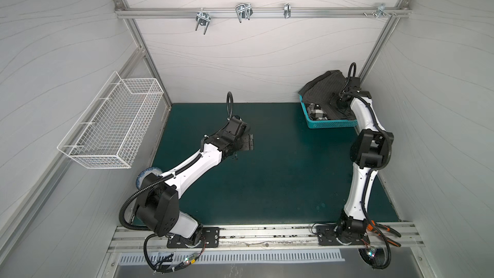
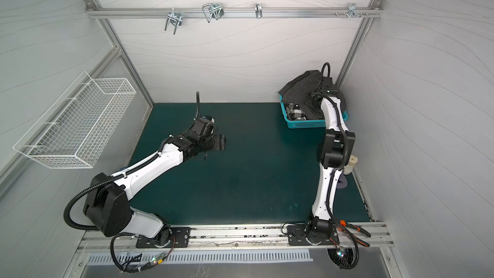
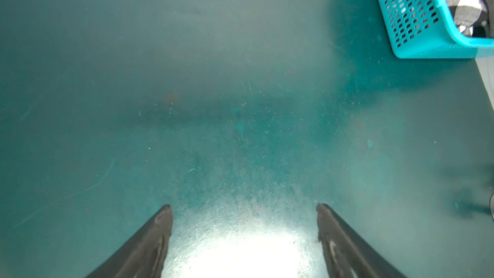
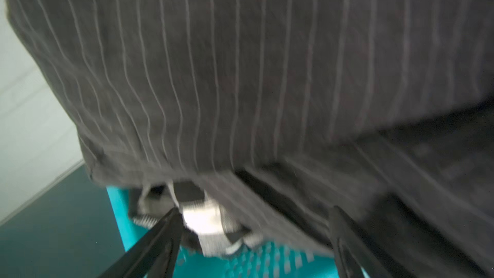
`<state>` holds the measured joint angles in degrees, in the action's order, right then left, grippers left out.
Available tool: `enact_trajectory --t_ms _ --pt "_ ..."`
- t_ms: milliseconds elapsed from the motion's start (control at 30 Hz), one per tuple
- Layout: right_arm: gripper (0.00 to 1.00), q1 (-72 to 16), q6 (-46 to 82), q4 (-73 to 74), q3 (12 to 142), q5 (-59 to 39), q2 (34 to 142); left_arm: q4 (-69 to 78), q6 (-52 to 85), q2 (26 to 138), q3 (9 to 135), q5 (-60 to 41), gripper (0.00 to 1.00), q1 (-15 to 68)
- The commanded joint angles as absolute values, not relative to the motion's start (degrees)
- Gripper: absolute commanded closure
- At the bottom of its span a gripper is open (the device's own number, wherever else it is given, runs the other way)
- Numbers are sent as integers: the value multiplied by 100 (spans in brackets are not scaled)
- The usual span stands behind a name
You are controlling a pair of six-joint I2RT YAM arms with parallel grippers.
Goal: Fold and stack the long sleeve shirts
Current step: 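Reach the right gripper into the teal basket and grasp the grey pinstriped shirt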
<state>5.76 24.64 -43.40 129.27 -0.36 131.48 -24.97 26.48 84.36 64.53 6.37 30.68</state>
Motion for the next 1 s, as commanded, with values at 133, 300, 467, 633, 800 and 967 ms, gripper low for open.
enact_trajectory --t_ms 133,300,467,633,800,967 --pt "37 815 3288 -3691 13784 -531 14094 -2464 2758 8593 6614 698 17 3065" --pt "86 861 3349 -3542 14029 -762 14012 -2592 2789 8477 6778 905 20 3062" --pt "100 772 3244 -3706 13771 -1212 12980 -2784 3198 8266 6896 969 22 3065" --pt "100 213 2737 -4481 13584 -1491 11584 -3098 3645 7910 6782 1163 23 3067" --pt "100 -717 2435 -5314 13173 -1617 10319 -3499 3976 7534 6690 1003 24 3063" --pt "100 -1934 2545 -5556 11773 -1455 9124 -3603 4326 6879 6133 764 22 3067"
